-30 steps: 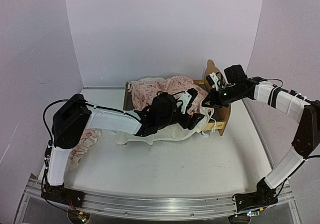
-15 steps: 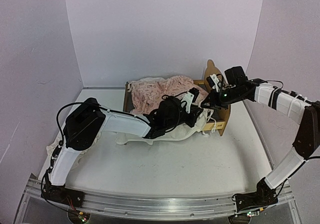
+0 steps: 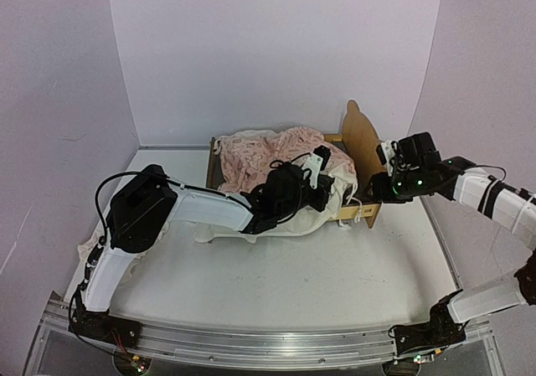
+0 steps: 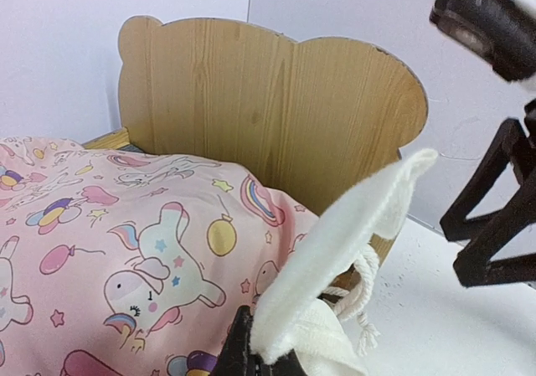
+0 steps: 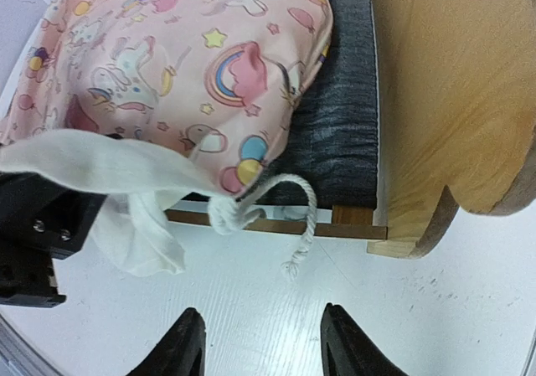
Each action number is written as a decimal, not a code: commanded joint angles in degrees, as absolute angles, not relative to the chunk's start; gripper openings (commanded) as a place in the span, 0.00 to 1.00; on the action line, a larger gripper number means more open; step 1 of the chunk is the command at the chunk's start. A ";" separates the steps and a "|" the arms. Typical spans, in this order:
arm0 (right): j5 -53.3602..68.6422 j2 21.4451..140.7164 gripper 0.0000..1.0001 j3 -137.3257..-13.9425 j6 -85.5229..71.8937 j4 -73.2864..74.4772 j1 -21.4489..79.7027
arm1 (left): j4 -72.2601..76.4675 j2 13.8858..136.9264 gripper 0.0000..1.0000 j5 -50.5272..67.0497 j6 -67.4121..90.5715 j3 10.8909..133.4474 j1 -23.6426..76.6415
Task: Set up the pet bed
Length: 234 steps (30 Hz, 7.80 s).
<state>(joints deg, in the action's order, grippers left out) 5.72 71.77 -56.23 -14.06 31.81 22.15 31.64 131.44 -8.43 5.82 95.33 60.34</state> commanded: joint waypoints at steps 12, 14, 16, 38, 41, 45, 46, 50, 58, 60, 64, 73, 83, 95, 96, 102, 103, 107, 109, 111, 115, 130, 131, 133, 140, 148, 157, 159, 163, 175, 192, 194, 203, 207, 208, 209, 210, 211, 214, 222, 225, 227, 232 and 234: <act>-12.31 78.18 0.44 -41.51 -24.93 4.85 29.45 | 34.87 127.17 0.00 -10.88 5.70 93.60 59.94; -13.80 78.91 0.44 -40.25 -24.38 3.09 29.56 | 34.89 127.11 0.00 -10.48 5.79 93.78 59.94; -14.62 79.73 0.43 -39.53 -23.35 0.91 29.62 | 34.82 127.05 0.00 -10.32 5.81 93.73 59.94; -14.89 61.40 0.00 -39.59 -22.27 20.62 29.59 | 34.89 128.70 0.00 -7.82 4.41 94.59 59.94; -5.65 57.60 0.00 -38.38 -20.48 22.81 29.60 | 34.89 129.13 0.00 -7.12 3.75 94.96 59.94; 24.67 56.22 0.14 -35.12 -9.07 15.80 29.61 | 34.84 129.66 0.00 -8.33 3.06 95.54 59.94; 33.31 57.78 0.20 -34.84 -9.09 13.39 29.66 | 34.86 129.78 0.00 -8.79 2.81 95.74 59.94; 43.23 68.43 0.47 -39.77 -12.09 15.58 29.62 | 34.87 129.67 0.00 -12.03 1.33 95.44 59.81; -3.20 66.16 0.82 -34.45 -11.27 10.55 29.62 | 34.88 128.95 0.00 -13.36 0.71 94.14 58.97; -2.72 69.32 0.83 -33.99 -8.76 7.66 29.62 | 34.85 128.72 0.00 -13.45 0.87 94.04 58.60; -4.02 76.35 0.83 -33.42 -1.99 1.11 29.62 | 34.82 128.80 0.00 -13.45 0.79 94.08 58.11; -14.83 72.07 0.74 -33.80 1.08 -2.23 29.03 | 34.89 128.26 0.00 -13.27 1.22 93.65 57.67; -17.82 63.05 0.98 -49.78 -12.52 24.26 21.53 | 34.85 128.79 0.00 -1.22 1.29 93.81 58.27; -18.74 66.40 0.90 -57.38 -12.64 29.69 22.74 | 34.80 129.49 0.00 2.52 2.89 95.28 58.27; -19.87 67.27 0.88 -58.57 -12.58 29.71 22.23 | 34.79 129.48 0.00 3.03 2.86 95.20 58.27; -9.23 76.86 0.74 -65.30 -5.87 27.84 19.26 | 34.67 130.73 0.00 6.22 2.15 95.74 58.29; -4.55 78.57 0.68 -66.83 -4.23 27.63 19.18 | 34.60 131.55 0.00 7.42 1.51 96.68 58.27; -0.69 82.15 0.52 -69.15 -3.41 26.21 19.21 | 33.44 134.57 0.00 8.96 0.84 100.15 58.27; -0.78 82.83 0.48 -68.81 -2.98 24.66 19.30 | 32.95 135.62 0.00 8.99 0.88 101.67 58.27; 1.02 83.61 0.40 -68.78 -2.34 23.88 19.27 | 32.50 136.74 0.00 9.62 0.83 103.29 58.36; 4.28 83.21 0.16 -67.78 -4.39 22.16 19.40 | 31.09 139.57 0.00 10.35 0.75 106.52 58.53; 6.70 81.13 0.00 -67.77 -18.12 19.09 21.94 | 19.25 123.65 0.40 -3.91 -2.78 93.65 59.06; 5.98 81.06 0.00 -68.17 -18.95 19.07 22.03 | 18.15 122.15 0.49 -3.92 -2.21 92.60 59.06; 4.20 80.74 0.00 -68.70 -19.87 19.16 22.16 | 15.58 118.83 0.63 -2.41 -1.57 91.00 59.04; 3.24 80.21 0.00 -71.37 -27.52 19.69 22.95 | 8.30 108.43 0.84 8.73 3.99 84.95 59.11; 2.22 82.29 0.00 -77.60 -31.85 19.86 25.18 | 29.15 103.48 0.91 3.24 2.75 64.72 68.06; 2.60 80.90 0.00 -79.23 -32.63 19.55 26.20 | 64.14 120.15 0.60 -5.64 3.63 58.00 70.38; 2.55 80.70 0.00 -79.47 -32.94 19.51 26.35 | 68.66 125.91 0.51 -10.39 1.97 60.37 70.34; 2.79 80.43 0.00 -80.75 -33.44 19.49 26.45 | 70.57 134.58 0.36 -18.50 1.69 67.53 69.82; 2.71 79.76 0.00 -82.36 -34.04 19.43 26.61 | 70.46 145.38 0.23 -29.27 6.62 79.42 67.87; 3.23 80.18 0.00 -84.17 -34.52 19.86 27.05 | 61.69 154.31 0.26 -36.25 8.23 94.66 67.21; 3.33 80.02 0.00 -84.28 -34.54 19.95 27.15 | 60.85 154.71 0.24 -35.88 8.93 95.62 66.69; 2.44 79.78 0.00 -82.98 -34.63 19.26 27.36 | 60.49 150.76 0.00 -25.41 7.10 92.81 66.66; 3.08 80.30 0.00 -82.62 -35.23 18.08 27.34 | 60.54 149.01 0.00 -18.08 6.58 91.42 67.91; 3.09 80.41 0.00 -82.50 -35.20 17.98 27.33 | 60.49 148.81 0.00 -16.67 6.80 91.37 68.20; 2.99 80.49 0.00 -82.26 -35.16 17.86 27.33 | 60.50 148.71 0.00 -15.56 7.22 91.44 68.40; 2.82 80.43 0.00 -81.85 -35.20 17.70 27.33 | 60.42 148.80 0.00 -14.32 7.62 91.88 68.46; 2.77 80.38 0.00 -81.46 -35.35 17.41 27.33 | 60.24 149.05 0.00 -13.07 7.98 92.14 68.42; 3.64 80.04 0.00 -79.71 -36.42 16.05 27.41 | 58.08 150.18 0.00 -10.58 9.51 95.20 68.47; 3.83 79.47 0.00 -75.97 -38.33 12.84 28.30 | 53.21 152.82 0.00 -4.63 11.42 103.90 68.45; 3.75 79.56 0.00 -75.23 -38.41 12.13 28.62 | 51.82 153.41 0.00 -1.96 12.30 106.14 68.55; 3.54 79.54 0.00 -74.50 -38.47 11.68 28.72 | 50.13 153.56 0.00 -0.34 12.75 107.30 68.51; 3.29 79.58 0.00 -72.25 -38.46 10.63 28.96 | 46.18 154.85 0.00 6.23 15.01 110.78 68.55; 3.65 79.54 0.00 -71.28 -38.79 9.72 29.19 | 44.37 156.53 0.00 8.55 15.77 114.93 68.55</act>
